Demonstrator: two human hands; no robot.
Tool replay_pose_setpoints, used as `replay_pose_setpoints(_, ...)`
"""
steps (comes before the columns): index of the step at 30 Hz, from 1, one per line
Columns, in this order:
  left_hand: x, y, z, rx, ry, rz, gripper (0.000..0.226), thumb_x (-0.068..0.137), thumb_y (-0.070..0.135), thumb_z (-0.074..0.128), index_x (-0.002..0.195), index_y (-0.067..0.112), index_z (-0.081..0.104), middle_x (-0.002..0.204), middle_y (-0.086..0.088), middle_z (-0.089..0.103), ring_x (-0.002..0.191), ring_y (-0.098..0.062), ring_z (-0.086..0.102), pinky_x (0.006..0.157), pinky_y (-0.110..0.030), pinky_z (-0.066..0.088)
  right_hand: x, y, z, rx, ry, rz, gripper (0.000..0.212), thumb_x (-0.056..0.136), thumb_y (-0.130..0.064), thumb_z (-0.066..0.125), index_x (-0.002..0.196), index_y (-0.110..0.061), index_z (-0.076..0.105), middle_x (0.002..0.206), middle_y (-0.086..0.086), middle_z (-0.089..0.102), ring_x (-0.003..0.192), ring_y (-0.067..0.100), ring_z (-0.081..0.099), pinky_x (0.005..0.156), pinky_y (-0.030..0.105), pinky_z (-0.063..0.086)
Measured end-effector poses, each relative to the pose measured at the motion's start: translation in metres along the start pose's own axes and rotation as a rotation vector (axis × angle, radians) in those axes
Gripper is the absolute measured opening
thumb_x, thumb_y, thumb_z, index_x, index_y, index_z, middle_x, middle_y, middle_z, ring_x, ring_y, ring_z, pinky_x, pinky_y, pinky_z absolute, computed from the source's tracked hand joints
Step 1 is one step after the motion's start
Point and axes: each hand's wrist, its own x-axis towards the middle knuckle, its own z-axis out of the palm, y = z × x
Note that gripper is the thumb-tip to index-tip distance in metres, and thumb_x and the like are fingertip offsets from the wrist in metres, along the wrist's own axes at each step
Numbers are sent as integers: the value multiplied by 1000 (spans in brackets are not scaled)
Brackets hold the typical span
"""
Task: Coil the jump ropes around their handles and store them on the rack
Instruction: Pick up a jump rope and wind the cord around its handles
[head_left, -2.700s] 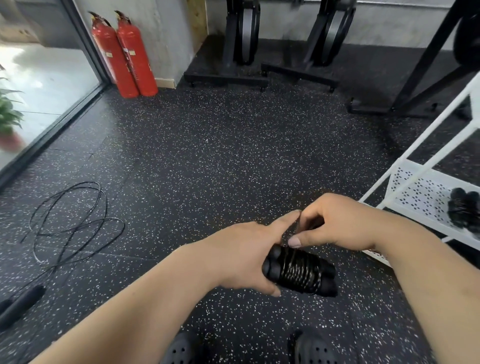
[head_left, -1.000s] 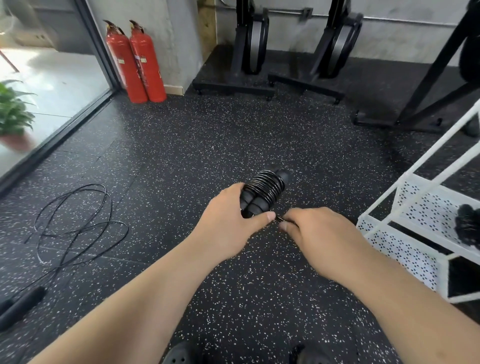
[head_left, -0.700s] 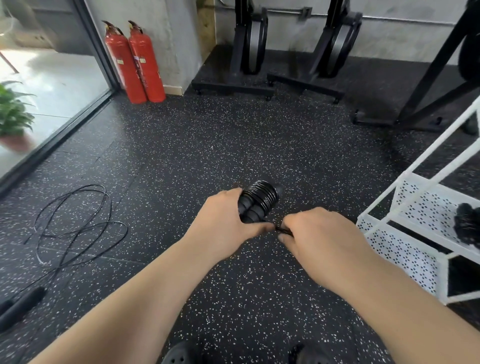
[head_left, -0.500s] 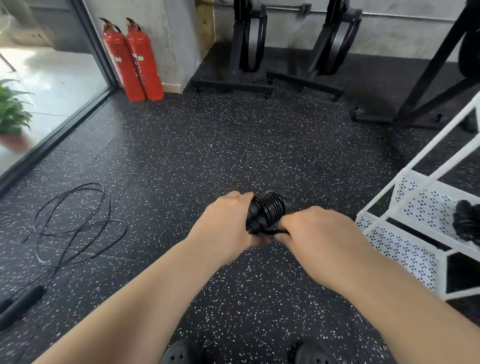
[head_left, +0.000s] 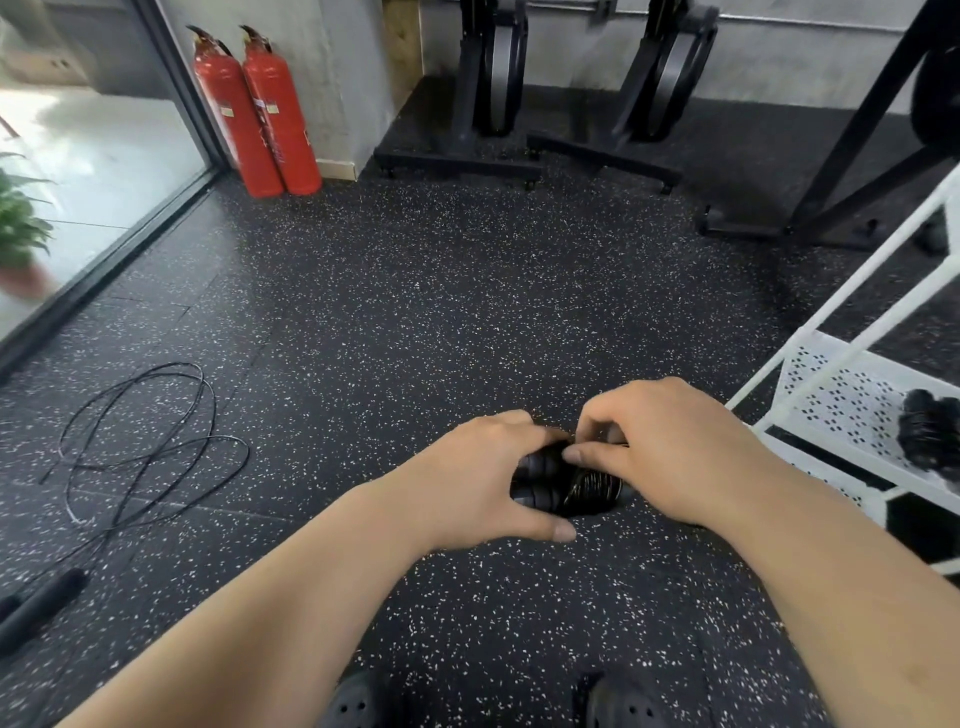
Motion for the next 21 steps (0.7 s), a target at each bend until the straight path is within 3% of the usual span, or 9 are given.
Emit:
replay_pose_setpoints(5, -3, 1, 3, -32, 54, 8, 48, 86, 59, 79, 129, 41, 65, 98, 15, 56, 91, 0, 57, 78, -22, 44, 2, 5, -1, 70, -32, -25, 24, 92, -62, 72, 84, -39, 68, 74, -15, 65, 75, 4, 61, 72, 40, 56)
replay_pose_setpoints(10, -2, 1, -6, -102, 41, -61, 40, 85, 44, 80, 123, 45, 68, 100, 13, 58, 92, 0, 59, 77, -17, 44, 2, 5, -7, 189, -134, -88, 20, 91, -57, 76, 89, -40, 65, 75, -15, 69, 63, 2, 62, 62, 31, 49)
replay_pose_setpoints(15, -2, -3, -10, -36, -3, -97, 39, 82, 44, 79, 119, 33, 72, 100, 10, 61, 94, -7, 62, 88, -34, 53, -1, 7, -2, 15, -110, -136, 15, 92, -55, 75, 100, -48, 65, 88, -17, 70, 84, 5, 64, 78, 40, 57)
replay_pose_setpoints(19, -1, -2, -11, -12, -82, -82, 44, 80, 43, 86, 121, 36, 71, 95, 16, 56, 90, 2, 56, 74, -15, 39, 1, 5, 0, -46, -93, -168, 18, 92, -62, 71, 104, -49, 70, 91, -19, 69, 90, 7, 64, 81, 38, 57)
replay_pose_setpoints(21, -1, -2, -12, -1, -135, -79, 45, 78, 46, 89, 119, 41, 69, 94, 20, 55, 89, 6, 53, 73, -16, 37, 2, 7, 1, -14, -107, -173, 20, 90, -66, 72, 102, -51, 71, 87, -18, 68, 87, 6, 63, 79, 37, 56)
